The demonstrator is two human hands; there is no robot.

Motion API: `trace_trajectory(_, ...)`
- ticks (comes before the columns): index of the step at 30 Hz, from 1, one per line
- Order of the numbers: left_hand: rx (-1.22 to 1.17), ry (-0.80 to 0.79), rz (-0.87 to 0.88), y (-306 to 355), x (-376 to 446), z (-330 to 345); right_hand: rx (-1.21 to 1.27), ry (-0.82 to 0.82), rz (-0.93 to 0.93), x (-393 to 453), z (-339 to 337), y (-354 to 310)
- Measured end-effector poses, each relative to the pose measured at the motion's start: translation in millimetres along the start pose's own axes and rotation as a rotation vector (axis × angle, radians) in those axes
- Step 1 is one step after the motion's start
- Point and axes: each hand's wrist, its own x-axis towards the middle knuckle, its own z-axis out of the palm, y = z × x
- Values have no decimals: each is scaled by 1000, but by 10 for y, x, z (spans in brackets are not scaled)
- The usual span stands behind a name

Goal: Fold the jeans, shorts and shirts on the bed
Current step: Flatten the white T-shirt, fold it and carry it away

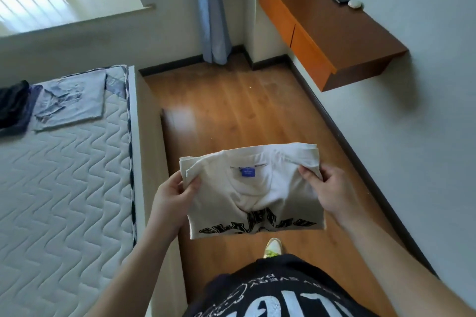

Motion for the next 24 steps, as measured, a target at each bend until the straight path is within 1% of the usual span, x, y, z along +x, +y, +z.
trace_trajectory(4,-12,59,20,206,351,64,34,-69,10,663,-26,-265)
trace_trajectory(8,-38,136,26,376,706,-88,43,-109,13,1284,176,-524)
trace_trajectory(12,-51,210,35,538,1253,-388,31,-125,-13,1930,560,-696)
trace_trajectory(18,-41,254,66,766,2178,-925,-9,-189,-81,2780,1261,-1066)
trace_trajectory(21,-65,225,79,901,2544,-1135,-11,-239,-86,3118,1561,-1360)
trace_trajectory(24,-83,227,84,1071,2912,-1352,24,-246,-109,3455,1852,-1625)
